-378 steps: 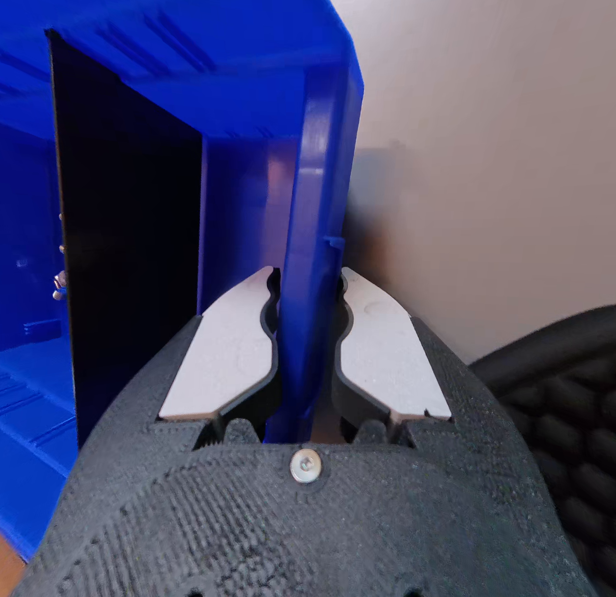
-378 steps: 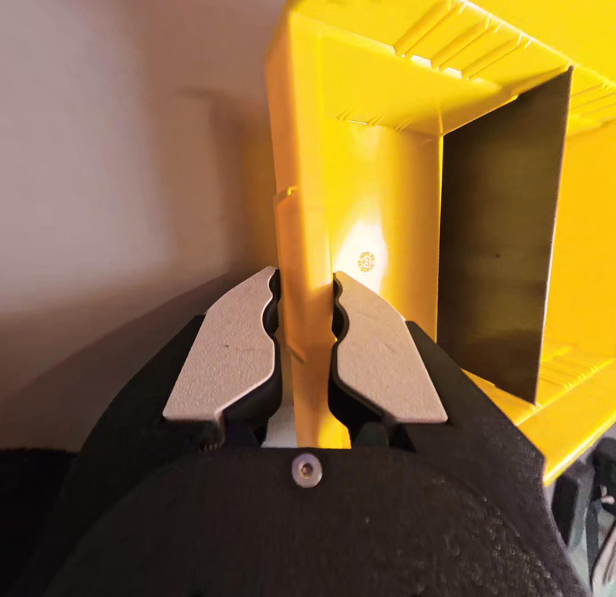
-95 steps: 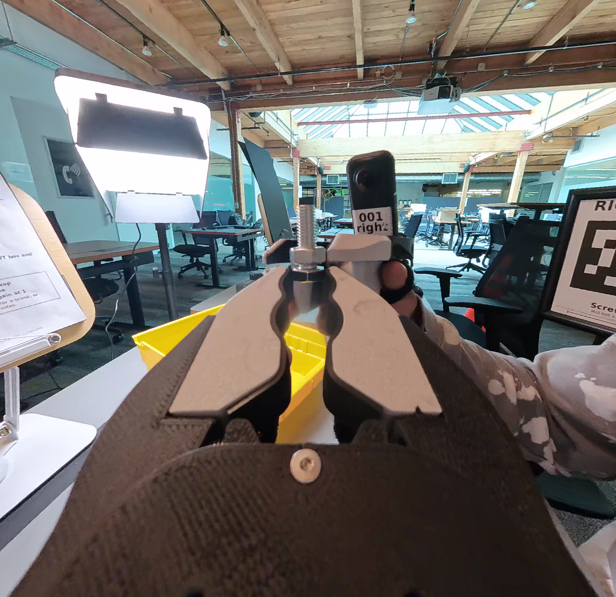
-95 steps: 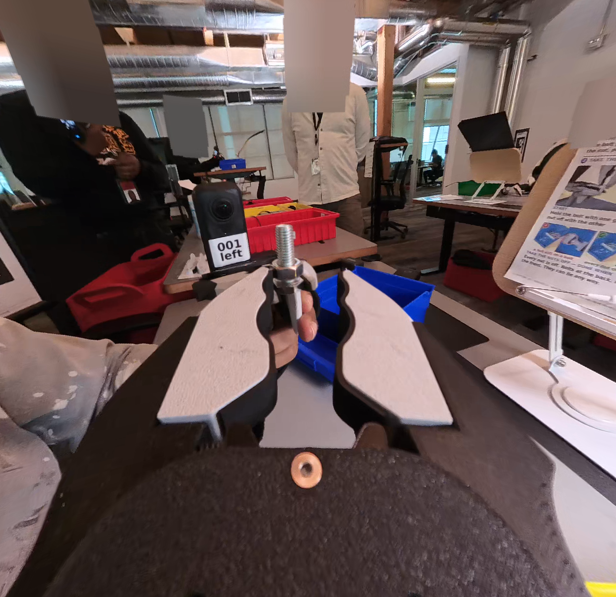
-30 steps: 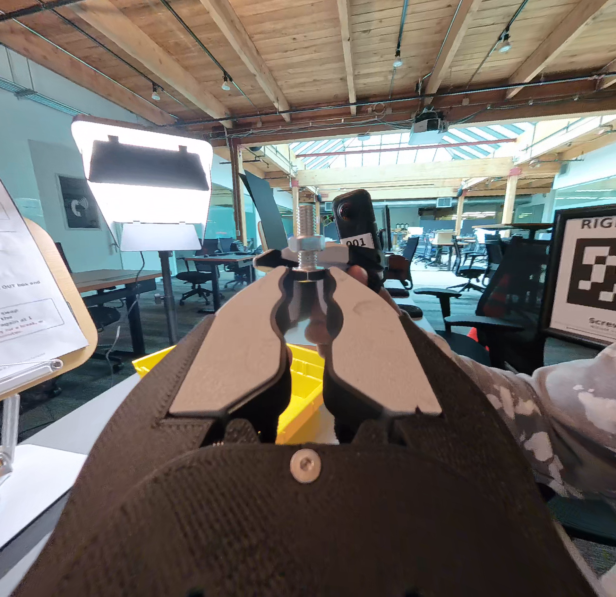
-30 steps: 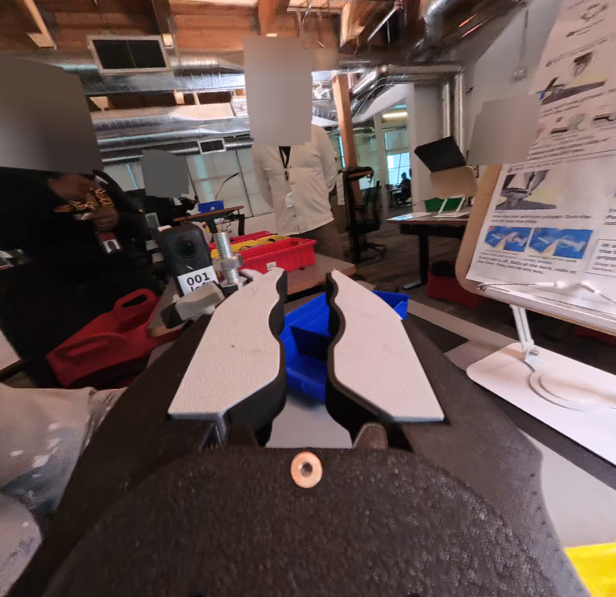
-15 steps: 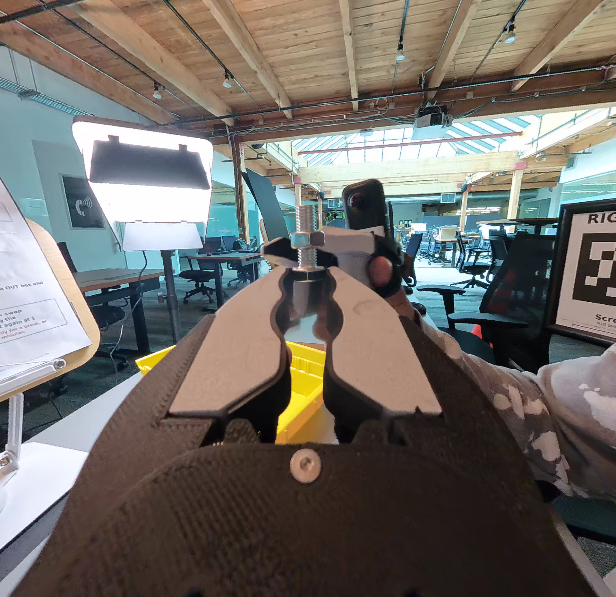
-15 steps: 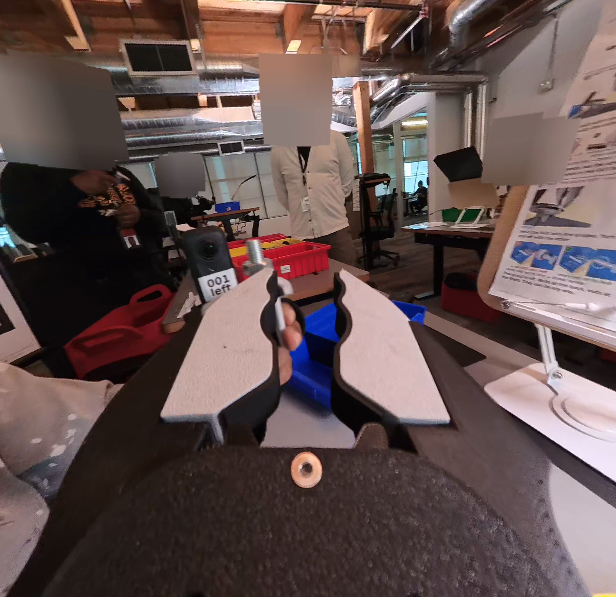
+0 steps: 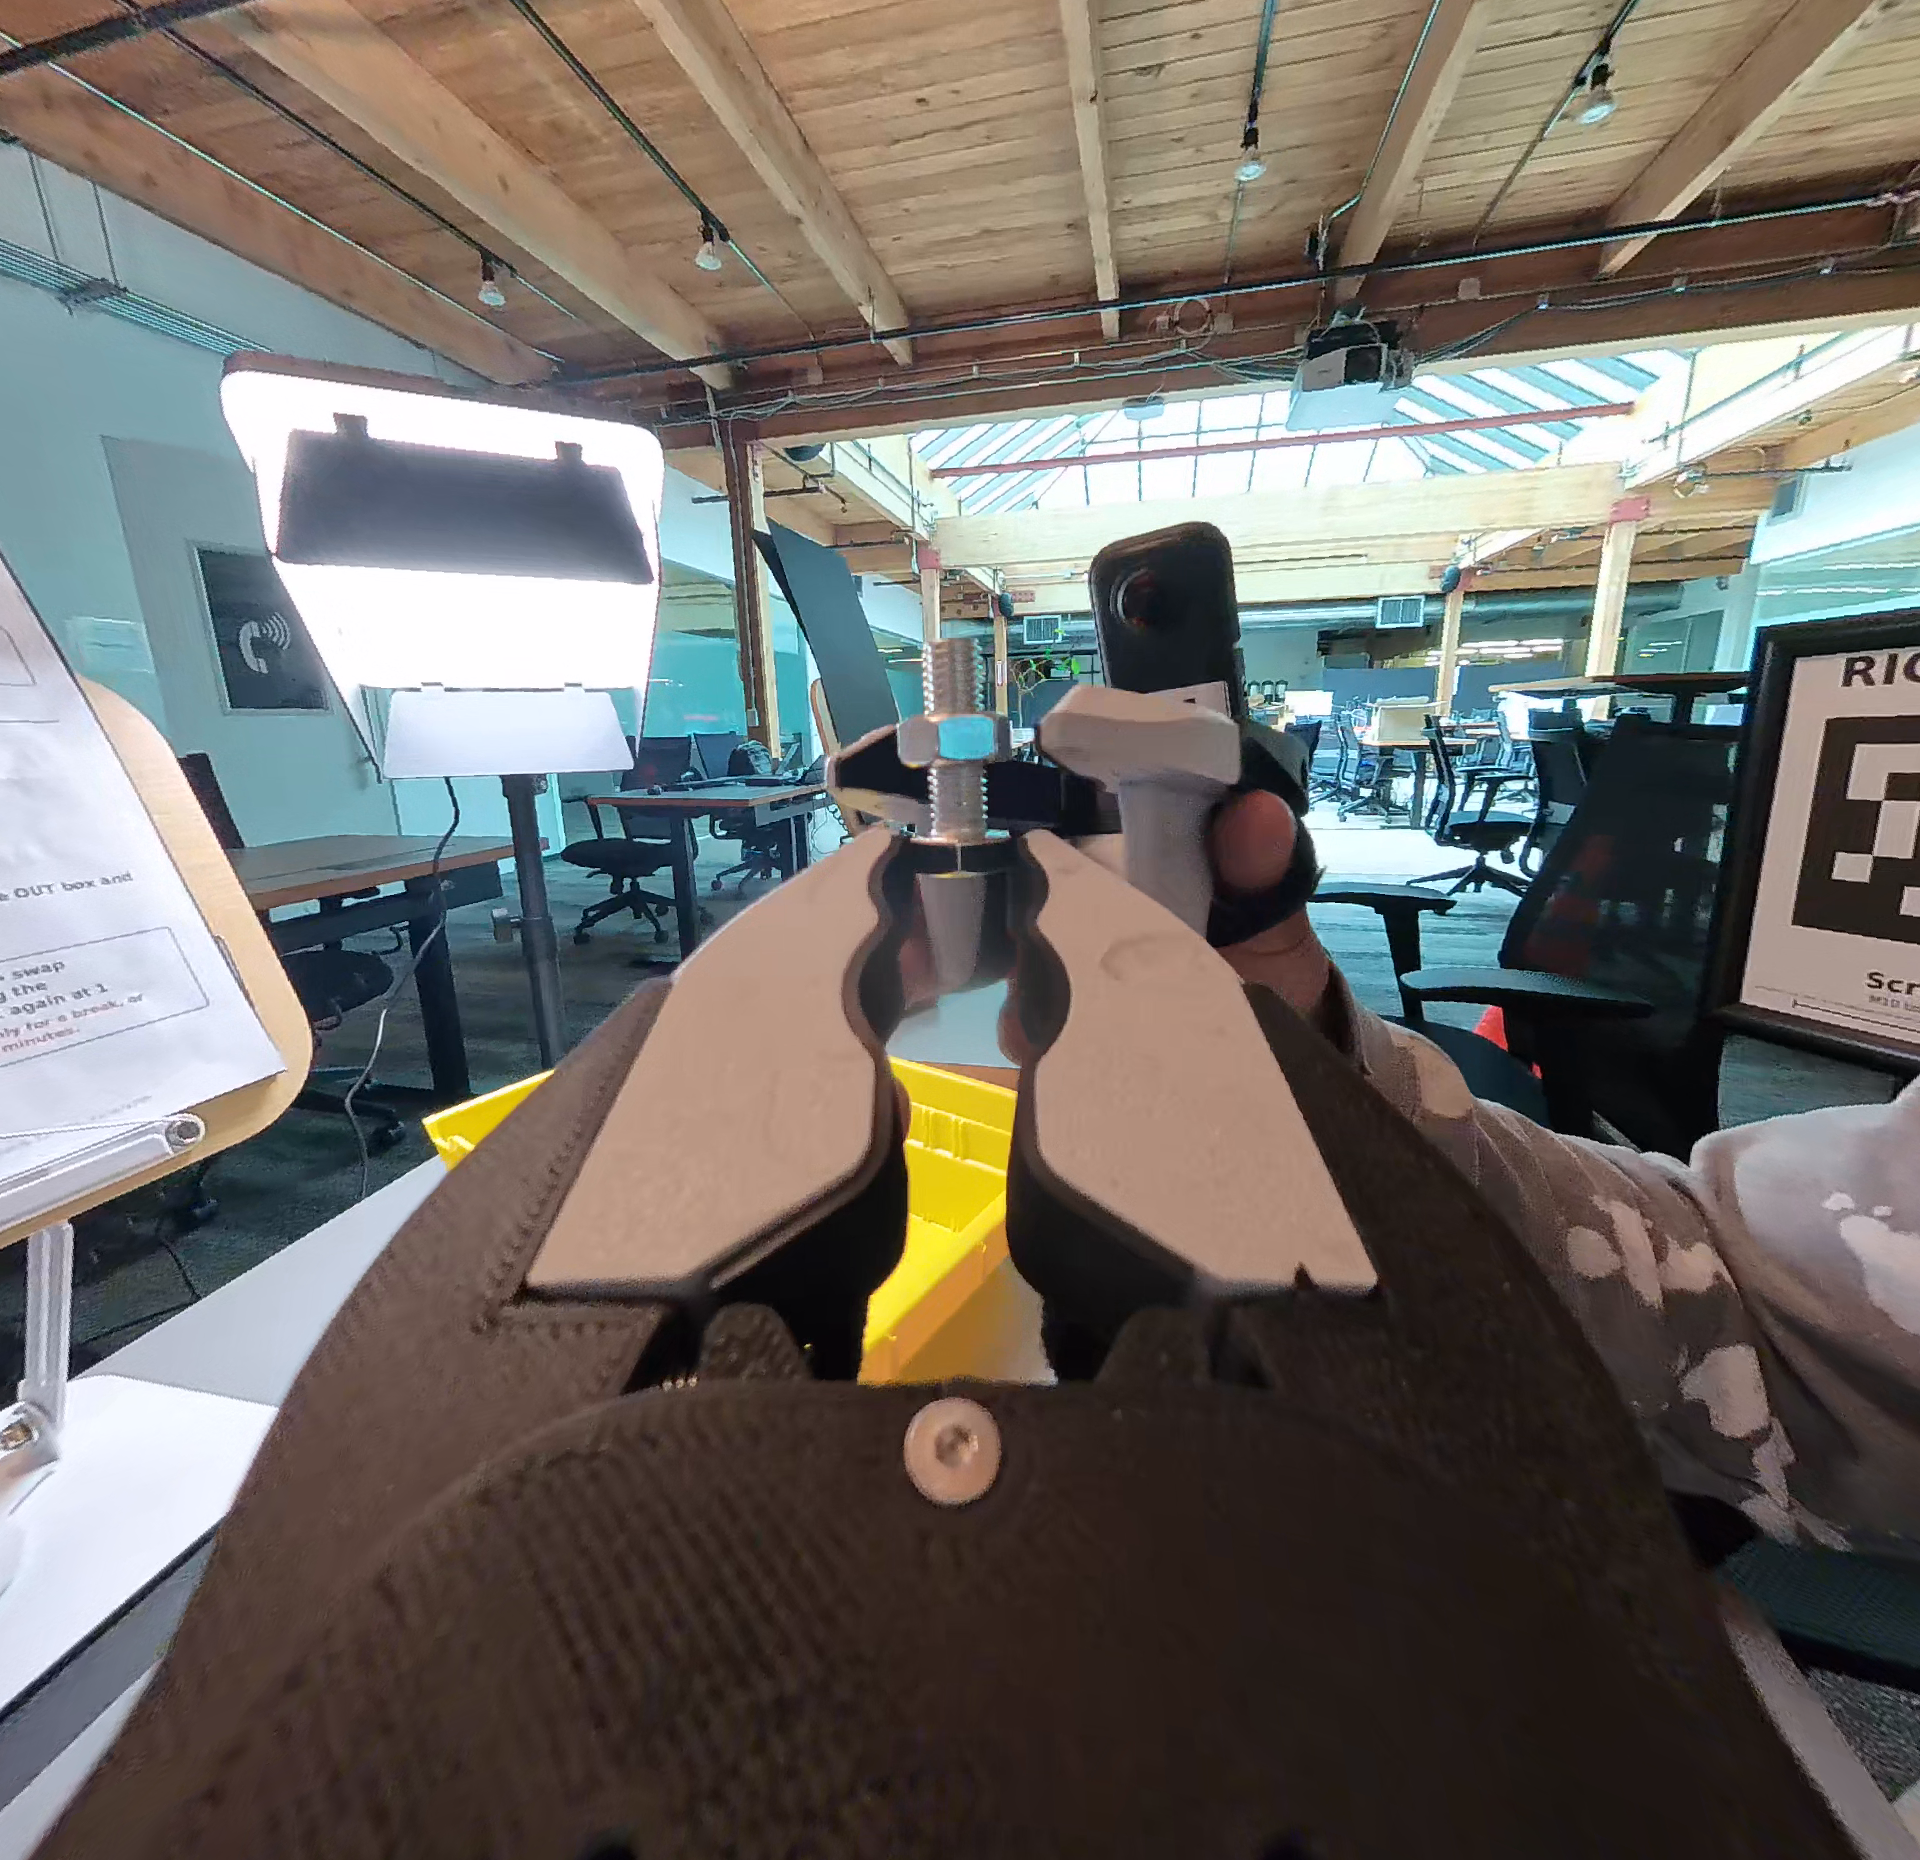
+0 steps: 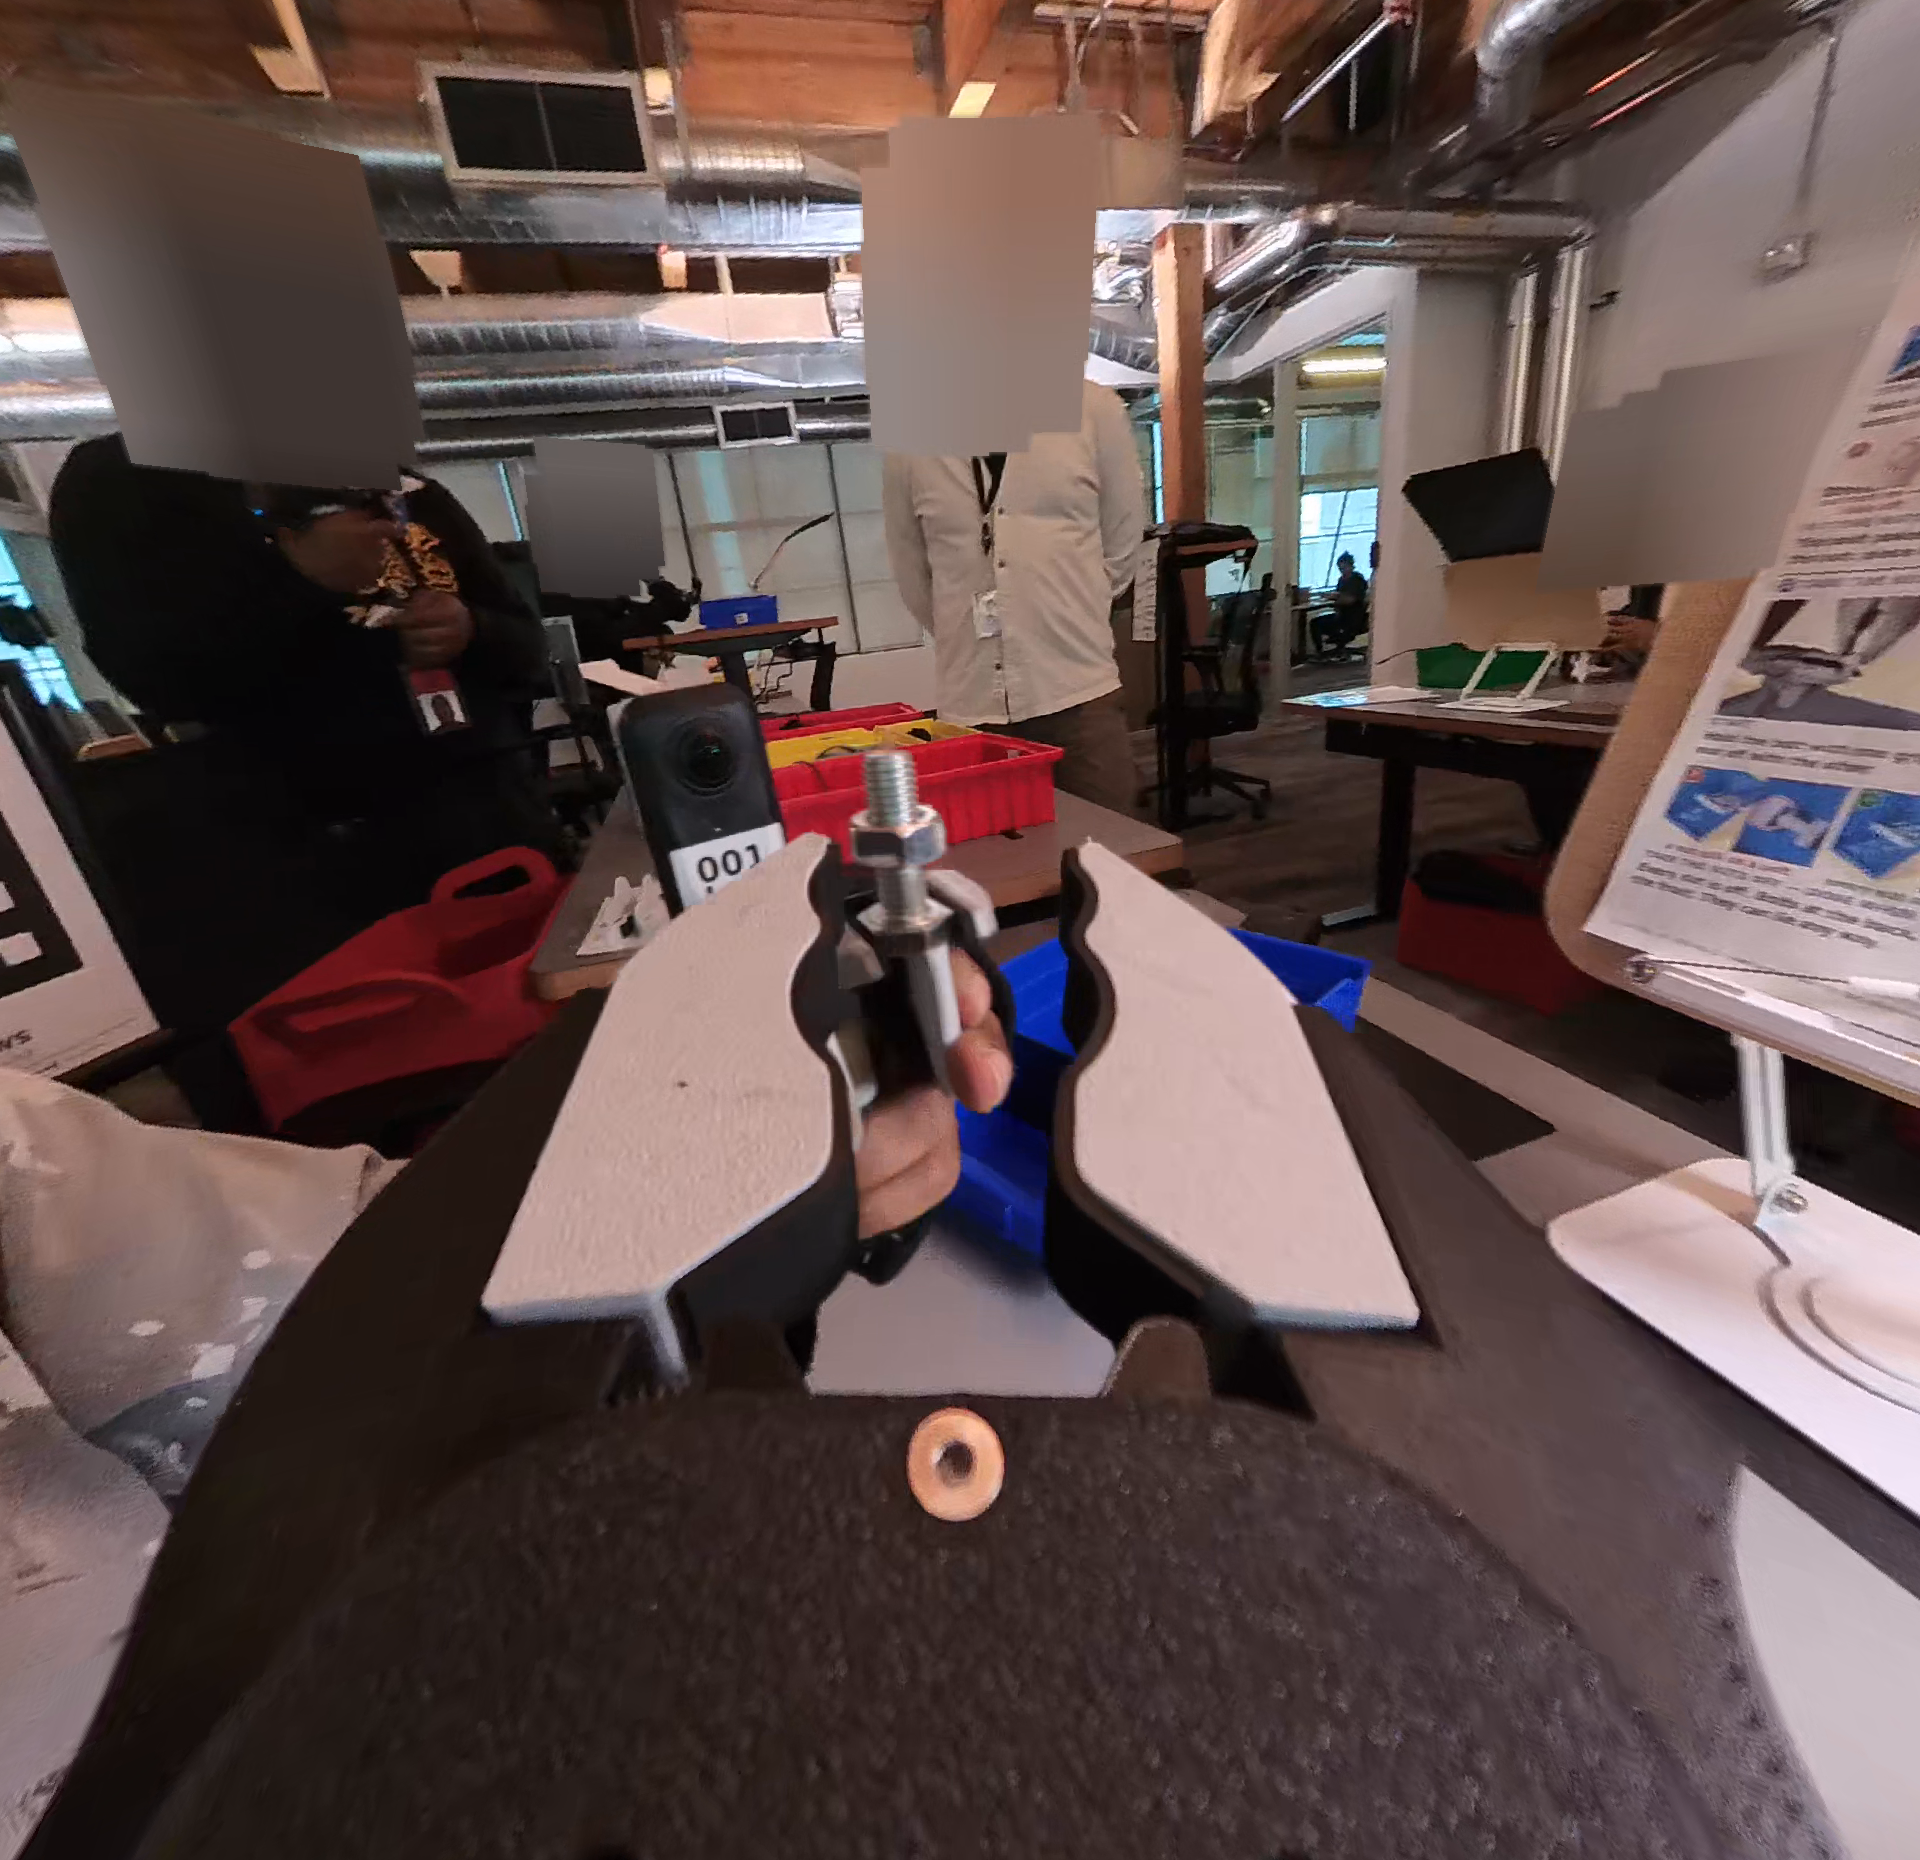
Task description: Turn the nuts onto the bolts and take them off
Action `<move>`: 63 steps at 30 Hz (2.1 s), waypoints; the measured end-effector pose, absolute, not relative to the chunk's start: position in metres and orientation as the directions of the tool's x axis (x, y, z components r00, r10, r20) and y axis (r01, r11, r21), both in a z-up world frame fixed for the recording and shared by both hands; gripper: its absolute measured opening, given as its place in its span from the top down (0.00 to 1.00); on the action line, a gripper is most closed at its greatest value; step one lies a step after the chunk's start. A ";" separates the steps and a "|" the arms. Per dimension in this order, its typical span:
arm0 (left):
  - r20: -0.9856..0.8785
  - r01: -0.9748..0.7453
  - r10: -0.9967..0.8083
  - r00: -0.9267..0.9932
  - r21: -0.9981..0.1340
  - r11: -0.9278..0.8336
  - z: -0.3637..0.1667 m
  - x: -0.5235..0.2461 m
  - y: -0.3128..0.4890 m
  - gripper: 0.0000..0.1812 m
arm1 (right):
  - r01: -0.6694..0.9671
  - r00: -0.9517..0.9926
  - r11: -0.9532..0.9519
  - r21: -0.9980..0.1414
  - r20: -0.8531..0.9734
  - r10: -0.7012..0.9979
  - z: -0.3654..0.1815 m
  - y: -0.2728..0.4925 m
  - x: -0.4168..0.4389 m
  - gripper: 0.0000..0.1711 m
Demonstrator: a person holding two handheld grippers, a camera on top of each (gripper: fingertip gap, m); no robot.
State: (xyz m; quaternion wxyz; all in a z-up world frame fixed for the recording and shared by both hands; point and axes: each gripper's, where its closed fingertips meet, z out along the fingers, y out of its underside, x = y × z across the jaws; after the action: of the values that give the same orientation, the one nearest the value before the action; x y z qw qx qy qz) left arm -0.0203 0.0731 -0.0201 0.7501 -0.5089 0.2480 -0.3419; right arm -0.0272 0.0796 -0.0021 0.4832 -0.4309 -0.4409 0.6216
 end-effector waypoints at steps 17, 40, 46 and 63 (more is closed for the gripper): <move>-0.011 0.305 -0.781 0.624 -0.917 0.256 -0.016 -0.022 0.068 0.90 | -0.230 -0.112 -0.191 -0.954 -0.169 0.979 -0.003 0.094 -0.026 0.87; -0.016 0.278 -0.767 0.642 -0.927 0.252 -0.019 -0.018 0.071 0.90 | -0.248 -0.131 -0.152 -0.957 -0.122 0.984 0.002 0.083 -0.028 0.76; -0.023 0.283 -0.768 0.640 -0.922 0.263 -0.015 -0.021 0.069 0.90 | -0.283 -0.086 -0.200 -0.938 -0.183 0.979 0.005 0.105 -0.017 0.83; -0.010 0.293 -0.778 0.628 -0.923 0.249 -0.020 -0.017 0.071 0.90 | -0.288 -0.153 -0.198 -0.937 -0.159 0.975 0.009 0.083 -0.023 0.78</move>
State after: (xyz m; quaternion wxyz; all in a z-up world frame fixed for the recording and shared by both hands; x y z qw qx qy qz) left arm -0.0173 0.0710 -0.0196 0.7522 -0.4985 0.2429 -0.3561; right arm -0.0227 0.0830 0.0090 0.4901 -0.4280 -0.4012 0.6447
